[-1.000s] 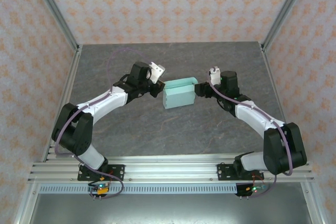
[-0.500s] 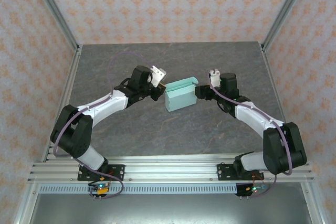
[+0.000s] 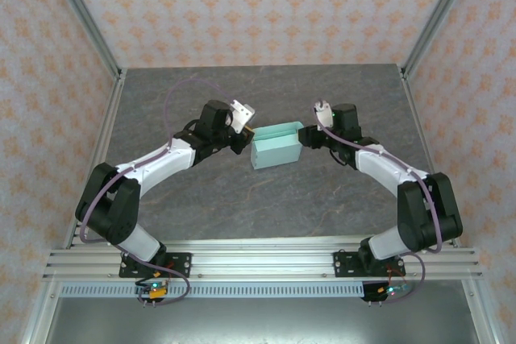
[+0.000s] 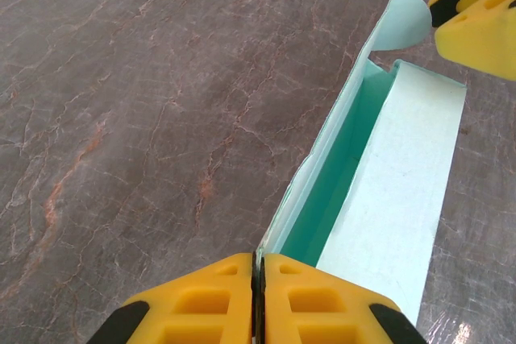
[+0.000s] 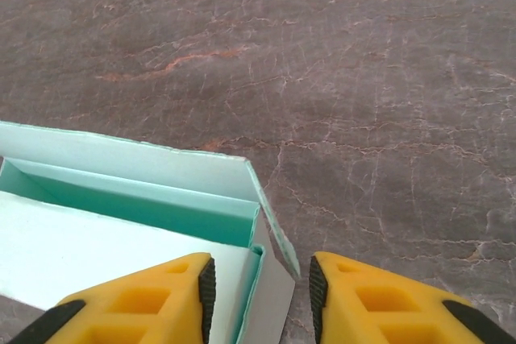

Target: Fold the paper box

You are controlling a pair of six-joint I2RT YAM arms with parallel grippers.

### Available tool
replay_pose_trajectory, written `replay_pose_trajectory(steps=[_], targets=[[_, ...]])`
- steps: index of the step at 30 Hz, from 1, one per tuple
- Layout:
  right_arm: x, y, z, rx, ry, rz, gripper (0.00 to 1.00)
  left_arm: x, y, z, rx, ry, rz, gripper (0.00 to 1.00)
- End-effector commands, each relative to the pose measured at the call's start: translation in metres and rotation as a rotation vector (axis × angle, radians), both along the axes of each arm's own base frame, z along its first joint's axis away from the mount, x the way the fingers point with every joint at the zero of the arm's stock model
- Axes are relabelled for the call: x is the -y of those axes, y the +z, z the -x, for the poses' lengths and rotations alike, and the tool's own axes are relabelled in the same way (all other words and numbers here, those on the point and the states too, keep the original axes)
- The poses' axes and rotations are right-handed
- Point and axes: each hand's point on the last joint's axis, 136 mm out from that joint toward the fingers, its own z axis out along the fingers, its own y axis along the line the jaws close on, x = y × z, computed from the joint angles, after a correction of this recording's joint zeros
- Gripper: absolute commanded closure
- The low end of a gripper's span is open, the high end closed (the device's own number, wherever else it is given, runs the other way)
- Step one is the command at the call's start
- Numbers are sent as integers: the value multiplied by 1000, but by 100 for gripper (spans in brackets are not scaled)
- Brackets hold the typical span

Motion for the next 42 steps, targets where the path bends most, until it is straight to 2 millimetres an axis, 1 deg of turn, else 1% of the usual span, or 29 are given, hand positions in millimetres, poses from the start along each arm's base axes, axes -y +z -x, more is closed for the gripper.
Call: replay_pose_trajectory(steps=[1, 3, 7, 11, 14, 15, 16, 18, 21, 25, 31, 35, 36, 37, 38, 39, 42], targets=[[-10, 10, -3, 19, 24, -22, 66, 2, 16, -3, 49, 11, 26, 90], [-13, 10, -3, 25, 31, -14, 69, 4, 16, -2, 48, 2, 33, 89], [-17, 10, -6, 22, 31, 1, 72, 4, 17, -1, 49, -2, 32, 90], [-19, 10, -7, 23, 35, 22, 72, 5, 17, 0, 47, -10, 34, 90], [-16, 9, -10, 15, 14, 40, 73, 5, 16, 0, 42, -13, 34, 90], [-15, 8, -12, 12, 6, 49, 71, 6, 16, 1, 42, -18, 36, 90], [-12, 8, -13, 10, -6, 60, 66, 7, 16, 1, 43, -22, 36, 90], [-11, 6, -15, 6, -15, 74, 65, 7, 14, 1, 40, -25, 33, 90], [-11, 7, -17, -6, -20, 75, 65, 8, 14, 2, 38, -32, 33, 89], [-12, 8, -19, -9, -21, 80, 70, 8, 12, 3, 35, -36, 30, 90], [-17, 5, -17, -27, 2, 100, 84, 8, 9, 2, 29, -30, 32, 90], [-15, 5, -14, -28, -20, 105, 87, 4, 7, -2, 26, 6, 24, 89], [-16, 5, -11, -26, -20, 101, 86, 3, 5, -3, 23, 13, 20, 89], [-15, 5, -10, -24, -27, 97, 77, 3, 4, -3, 21, 13, 16, 89], [-14, 6, -8, -20, -38, 94, 58, 2, 2, -4, 16, 16, 15, 89], [-13, 6, -5, -20, -38, 92, 50, 3, 1, -3, 13, 15, 14, 89], [-8, 13, 1, -11, -49, 94, 49, 3, -4, -3, 3, 14, 13, 89]])
